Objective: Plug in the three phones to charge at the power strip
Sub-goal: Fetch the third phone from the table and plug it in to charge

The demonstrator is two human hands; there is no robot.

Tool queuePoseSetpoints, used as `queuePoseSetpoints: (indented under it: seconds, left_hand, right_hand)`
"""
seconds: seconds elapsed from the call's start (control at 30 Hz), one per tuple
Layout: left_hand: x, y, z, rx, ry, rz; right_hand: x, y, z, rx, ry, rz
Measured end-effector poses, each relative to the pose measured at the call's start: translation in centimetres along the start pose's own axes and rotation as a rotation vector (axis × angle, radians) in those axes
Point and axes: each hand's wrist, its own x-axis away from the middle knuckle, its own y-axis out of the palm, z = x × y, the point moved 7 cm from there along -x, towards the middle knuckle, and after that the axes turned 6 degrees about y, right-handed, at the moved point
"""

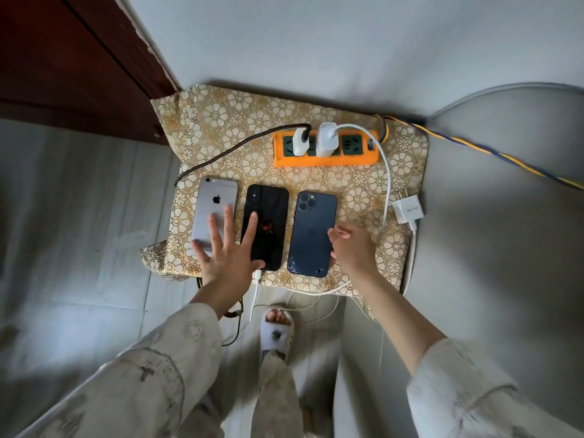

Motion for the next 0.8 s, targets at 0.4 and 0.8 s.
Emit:
queuePoseSetpoints:
  seconds: [0.4,0.8]
  left_hand:
    - [0.1,-0.1,0.8,-0.002,-0.029,-0.076]
    - [0.1,0.0,0.9,0.013,-0.019,-0.099]
  right_hand:
    - [0.8,-11.3,-0.4,0.046,-0.204,0.360]
    - [-4.6,-10.4,-0.7,0.788,-0.162,0.448]
